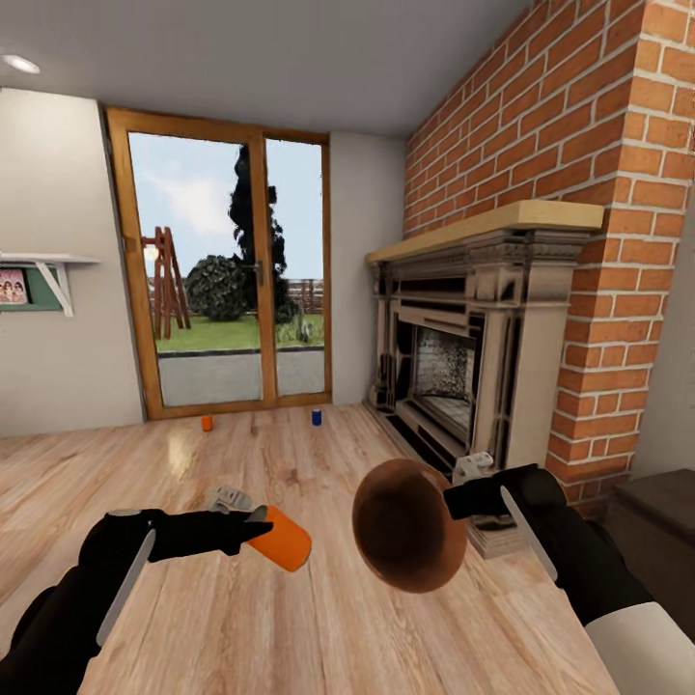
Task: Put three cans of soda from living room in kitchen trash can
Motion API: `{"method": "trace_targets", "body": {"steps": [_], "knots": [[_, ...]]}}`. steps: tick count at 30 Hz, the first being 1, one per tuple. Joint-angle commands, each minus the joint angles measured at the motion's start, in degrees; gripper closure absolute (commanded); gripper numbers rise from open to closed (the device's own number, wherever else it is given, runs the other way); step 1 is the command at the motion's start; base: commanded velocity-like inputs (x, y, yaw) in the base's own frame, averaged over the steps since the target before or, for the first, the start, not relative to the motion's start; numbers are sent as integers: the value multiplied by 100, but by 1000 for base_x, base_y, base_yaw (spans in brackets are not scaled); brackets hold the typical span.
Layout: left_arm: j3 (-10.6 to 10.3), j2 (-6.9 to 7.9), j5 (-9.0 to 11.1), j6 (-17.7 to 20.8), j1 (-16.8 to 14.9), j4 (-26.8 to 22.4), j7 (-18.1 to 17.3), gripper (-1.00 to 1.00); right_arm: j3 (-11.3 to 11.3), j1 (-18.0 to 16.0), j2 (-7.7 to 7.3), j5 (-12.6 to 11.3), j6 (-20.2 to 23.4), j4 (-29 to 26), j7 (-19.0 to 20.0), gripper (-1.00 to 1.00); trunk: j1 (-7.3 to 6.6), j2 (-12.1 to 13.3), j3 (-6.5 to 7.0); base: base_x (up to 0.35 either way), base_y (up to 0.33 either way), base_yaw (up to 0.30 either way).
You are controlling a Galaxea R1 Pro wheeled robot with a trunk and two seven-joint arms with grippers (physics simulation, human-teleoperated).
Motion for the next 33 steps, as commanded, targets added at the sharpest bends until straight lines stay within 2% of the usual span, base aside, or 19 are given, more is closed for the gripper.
{"method": "trace_targets", "body": {"steps": [1, 5, 16, 21, 24, 25, 28, 33], "knots": [[-8, 1, -26, -13, 0, -19, -100, 100, -4, -2, 4, -104, 11, 9, 20, 100, -3, 2, 24, 0, 0, 0], [-26, 2, -11, 76, 6, -209, -586, 100, 17, -2, 38, -97, 10, 239, -36, 100, -90, 162, 95, 0, 0, 0], [-31, 21, 14, 112, 15, -504, -779, 100, 41, -4, 51, -88, 4, 750, -63, 100, -332, 603, 293, 0, 0, 0], [-3, 27, 18, 115, 18, -636, -1047, 100, 42, -10, 84, -80, -5, 1057, -66, 100, -442, 804, 383, 0, 0, 0], [-19, 23, 19, 161, 16, -721, -1141, 100, 42, -21, 196, -69, -7, 1282, -67, 100, -508, 924, 437, 0, 0, 0], [-25, 13, 21, 351, 7, -889, -1167, 100, 42, -35, 291, -62, -7, 1475, -67, 100, -530, 964, 455, 0, 0, 0], [-28, -2, 23, 637, -51, -1052, -1320, 100, 42, -61, 443, -57, -7, 1853, -67, 100, -595, 1084, 508, 0, 0, 0], [-32, -71, 19, 714, -114, -1094, -1539, 100, 49, -79, 669, -55, -7, 2097, -67, 100, -705, 1285, 598, 0, 0, 0]]}}
